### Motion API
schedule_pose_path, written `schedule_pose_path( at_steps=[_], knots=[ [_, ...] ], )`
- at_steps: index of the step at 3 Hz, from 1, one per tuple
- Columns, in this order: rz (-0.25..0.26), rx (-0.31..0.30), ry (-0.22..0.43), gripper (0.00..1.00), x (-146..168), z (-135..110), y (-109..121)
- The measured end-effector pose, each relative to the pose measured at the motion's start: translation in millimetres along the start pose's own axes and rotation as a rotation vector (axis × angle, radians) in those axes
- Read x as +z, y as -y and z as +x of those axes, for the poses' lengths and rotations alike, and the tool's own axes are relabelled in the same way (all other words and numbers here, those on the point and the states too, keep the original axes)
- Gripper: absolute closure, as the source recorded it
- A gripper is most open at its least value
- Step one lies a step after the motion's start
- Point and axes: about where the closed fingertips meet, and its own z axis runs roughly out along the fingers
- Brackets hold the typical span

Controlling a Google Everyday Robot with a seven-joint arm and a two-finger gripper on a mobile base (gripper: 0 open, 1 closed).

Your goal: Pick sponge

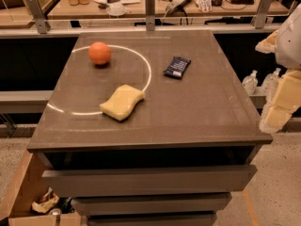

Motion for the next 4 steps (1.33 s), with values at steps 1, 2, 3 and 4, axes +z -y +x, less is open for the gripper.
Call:
schedule_pose_path(
  at_steps=[1,2,3,4],
  knots=[
    [0.0,0.0,0.0,0.0,0,0,0],
    [0.006,-0.069,0.028,0.0,2,-11,3],
    [0.009,-0.256,0.089,0.0,12,-45,12],
    [-0.033,-0.444,0.143,0.0,32,-85,17]
  ],
)
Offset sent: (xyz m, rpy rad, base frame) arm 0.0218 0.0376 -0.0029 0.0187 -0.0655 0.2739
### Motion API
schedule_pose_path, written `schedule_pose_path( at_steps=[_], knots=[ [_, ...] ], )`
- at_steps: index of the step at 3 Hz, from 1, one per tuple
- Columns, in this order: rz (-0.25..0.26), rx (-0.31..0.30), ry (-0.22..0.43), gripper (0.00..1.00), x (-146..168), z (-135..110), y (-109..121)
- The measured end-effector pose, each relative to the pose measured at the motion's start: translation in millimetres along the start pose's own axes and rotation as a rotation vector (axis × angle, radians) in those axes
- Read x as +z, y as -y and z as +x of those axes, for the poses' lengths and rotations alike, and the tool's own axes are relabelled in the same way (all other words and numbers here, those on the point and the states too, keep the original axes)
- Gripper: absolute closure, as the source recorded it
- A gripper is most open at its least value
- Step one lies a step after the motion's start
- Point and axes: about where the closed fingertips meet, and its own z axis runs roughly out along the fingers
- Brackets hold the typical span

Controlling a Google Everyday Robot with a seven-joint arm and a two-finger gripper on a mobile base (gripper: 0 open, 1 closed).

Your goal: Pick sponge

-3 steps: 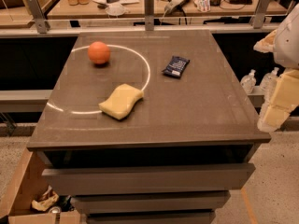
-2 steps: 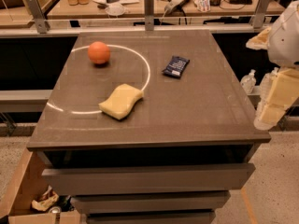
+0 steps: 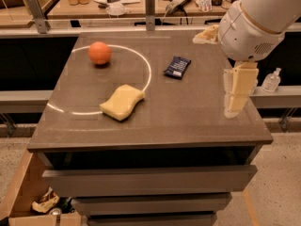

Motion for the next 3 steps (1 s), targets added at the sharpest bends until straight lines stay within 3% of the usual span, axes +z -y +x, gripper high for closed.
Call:
schedule_pose_path(
  at_steps=[1,2,3],
  knots=[
    [-0.054,-0.161,0.064,0.0,34,-39,14],
    [-0.056,-0.18,0.069,0.0,36,-43,15],
    [-0.067,-0.261,0.104,0.0,22,-63,20]
  ],
)
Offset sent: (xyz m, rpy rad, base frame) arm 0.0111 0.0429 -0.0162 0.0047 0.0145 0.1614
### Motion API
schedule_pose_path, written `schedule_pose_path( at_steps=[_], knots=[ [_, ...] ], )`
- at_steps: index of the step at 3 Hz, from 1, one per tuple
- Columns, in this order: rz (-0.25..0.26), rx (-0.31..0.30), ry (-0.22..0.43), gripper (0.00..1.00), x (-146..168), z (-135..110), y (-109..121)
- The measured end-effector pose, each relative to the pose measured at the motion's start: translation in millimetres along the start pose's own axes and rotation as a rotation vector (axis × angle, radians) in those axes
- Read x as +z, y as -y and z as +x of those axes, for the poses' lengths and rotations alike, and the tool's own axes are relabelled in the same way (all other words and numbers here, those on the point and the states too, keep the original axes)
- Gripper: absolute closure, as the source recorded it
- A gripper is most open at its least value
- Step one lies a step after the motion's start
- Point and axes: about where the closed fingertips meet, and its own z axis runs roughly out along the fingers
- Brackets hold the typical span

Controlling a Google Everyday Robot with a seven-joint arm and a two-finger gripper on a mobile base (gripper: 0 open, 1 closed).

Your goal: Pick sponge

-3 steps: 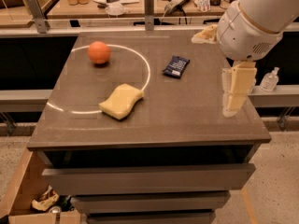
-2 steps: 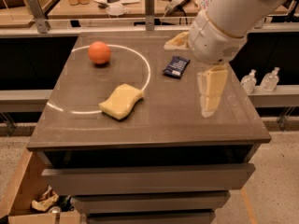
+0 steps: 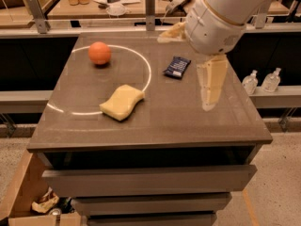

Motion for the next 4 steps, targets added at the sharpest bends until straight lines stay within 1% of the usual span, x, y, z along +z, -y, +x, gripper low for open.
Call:
schedule_pose_path(
  at_steps=[1,2,3,4],
  knots=[
    [-0.027,-0.157,0.079,0.0,9,-34,25],
    [-0.065,-0.273,0.168,0.0,46,-60,41],
    [-0.104,-0.356,0.207,0.0,92,-76,49],
    [-0.148,-0.395,0.209,0.0,135,-77,51]
  ],
)
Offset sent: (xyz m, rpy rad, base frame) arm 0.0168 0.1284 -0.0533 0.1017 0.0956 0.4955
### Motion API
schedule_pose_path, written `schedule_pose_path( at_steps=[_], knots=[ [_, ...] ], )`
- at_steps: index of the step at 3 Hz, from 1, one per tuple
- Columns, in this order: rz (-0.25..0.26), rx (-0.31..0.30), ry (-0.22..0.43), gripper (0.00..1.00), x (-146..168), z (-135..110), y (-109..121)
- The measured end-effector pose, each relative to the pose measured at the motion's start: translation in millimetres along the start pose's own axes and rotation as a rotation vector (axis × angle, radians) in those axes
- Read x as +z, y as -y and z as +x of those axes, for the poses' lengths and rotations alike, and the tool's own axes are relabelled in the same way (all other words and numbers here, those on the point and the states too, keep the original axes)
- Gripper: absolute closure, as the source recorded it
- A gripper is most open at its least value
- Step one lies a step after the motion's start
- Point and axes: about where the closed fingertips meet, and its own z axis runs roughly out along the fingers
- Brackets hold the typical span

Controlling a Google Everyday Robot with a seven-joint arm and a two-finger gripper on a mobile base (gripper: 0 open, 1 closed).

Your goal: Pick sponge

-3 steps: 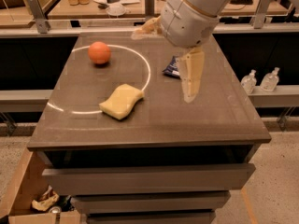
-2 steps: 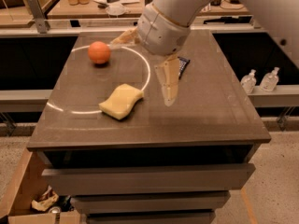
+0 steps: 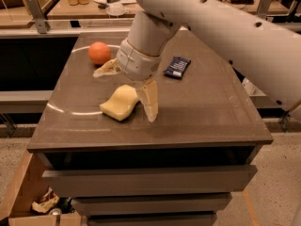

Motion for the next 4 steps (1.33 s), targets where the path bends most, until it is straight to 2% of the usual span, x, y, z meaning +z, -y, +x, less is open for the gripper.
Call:
schedule_pose_path(
  at_steps=[1,2,3,4],
  knots=[
    [-0.053,-0.029,-0.007,0.0,29,4,3],
    [-0.114,-0.076,0.005,0.25,48,0,11],
    [-0.143,-0.101,0.017,0.48,52,-5,14],
    [-0.135,-0.126,0.027,0.7,46,-14,17]
  ],
)
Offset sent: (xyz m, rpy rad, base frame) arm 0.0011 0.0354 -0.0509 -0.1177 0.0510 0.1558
